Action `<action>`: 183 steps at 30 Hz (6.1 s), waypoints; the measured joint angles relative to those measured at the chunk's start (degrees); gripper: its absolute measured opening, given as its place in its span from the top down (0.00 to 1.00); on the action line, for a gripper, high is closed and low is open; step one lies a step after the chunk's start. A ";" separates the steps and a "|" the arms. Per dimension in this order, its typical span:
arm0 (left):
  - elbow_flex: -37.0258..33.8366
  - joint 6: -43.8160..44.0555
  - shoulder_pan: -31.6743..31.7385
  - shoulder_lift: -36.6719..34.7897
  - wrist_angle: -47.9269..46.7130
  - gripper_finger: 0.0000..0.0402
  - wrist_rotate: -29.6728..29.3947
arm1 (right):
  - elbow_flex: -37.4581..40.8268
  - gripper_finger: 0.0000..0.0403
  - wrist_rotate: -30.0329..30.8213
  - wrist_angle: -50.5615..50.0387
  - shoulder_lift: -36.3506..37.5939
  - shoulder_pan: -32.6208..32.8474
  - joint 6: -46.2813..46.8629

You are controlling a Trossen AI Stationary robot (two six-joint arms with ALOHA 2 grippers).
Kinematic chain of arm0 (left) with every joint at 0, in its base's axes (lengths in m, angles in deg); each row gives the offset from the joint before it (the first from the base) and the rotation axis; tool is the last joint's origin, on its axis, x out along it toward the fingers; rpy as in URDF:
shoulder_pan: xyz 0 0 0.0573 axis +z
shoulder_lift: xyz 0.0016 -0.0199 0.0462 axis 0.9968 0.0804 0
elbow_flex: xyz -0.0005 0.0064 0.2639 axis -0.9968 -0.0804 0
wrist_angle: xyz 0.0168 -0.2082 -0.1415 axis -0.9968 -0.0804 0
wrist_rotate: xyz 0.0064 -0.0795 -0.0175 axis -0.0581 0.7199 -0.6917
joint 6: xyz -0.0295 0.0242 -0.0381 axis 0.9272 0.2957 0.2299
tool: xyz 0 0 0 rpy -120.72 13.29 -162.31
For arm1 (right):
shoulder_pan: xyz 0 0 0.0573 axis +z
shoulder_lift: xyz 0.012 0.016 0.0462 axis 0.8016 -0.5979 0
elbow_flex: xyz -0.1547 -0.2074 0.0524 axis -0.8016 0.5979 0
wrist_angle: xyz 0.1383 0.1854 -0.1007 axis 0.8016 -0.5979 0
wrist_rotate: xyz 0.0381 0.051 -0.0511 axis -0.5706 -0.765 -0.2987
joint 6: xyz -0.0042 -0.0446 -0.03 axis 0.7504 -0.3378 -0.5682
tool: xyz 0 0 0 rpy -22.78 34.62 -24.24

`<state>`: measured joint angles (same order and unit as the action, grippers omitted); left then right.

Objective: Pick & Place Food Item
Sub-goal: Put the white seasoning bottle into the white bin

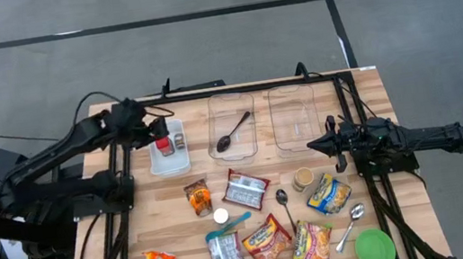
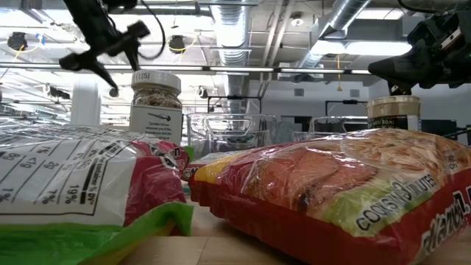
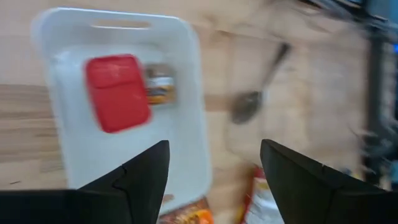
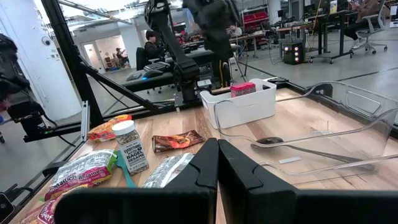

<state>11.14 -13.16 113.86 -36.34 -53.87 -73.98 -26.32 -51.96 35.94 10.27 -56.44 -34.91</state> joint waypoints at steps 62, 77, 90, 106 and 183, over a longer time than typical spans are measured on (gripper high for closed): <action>0.07 -24.81 -46.60 4.42 52.26 0.47 0.93 | 0.01 1.00 0.00 0.00 0.00 0.00 0.02; 0.02 1.01 -52.22 14.34 31.36 0.60 -2.44 | 0.00 1.00 0.00 0.00 0.00 0.02 0.01; -0.02 4.91 -53.95 14.27 18.33 0.70 -9.09 | 0.00 1.00 0.00 0.00 0.00 0.01 0.01; -0.02 -22.19 -59.23 20.32 31.25 0.71 -18.48 | 0.00 1.00 0.00 0.00 0.01 0.02 0.02; 30.42 -29.16 -57.14 34.55 20.67 0.59 -29.35 | 0.02 1.00 0.00 0.02 0.01 0.02 0.01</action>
<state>41.56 -42.32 56.72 -1.79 -33.20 -103.33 -26.31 -51.96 35.97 10.28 -56.42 -34.90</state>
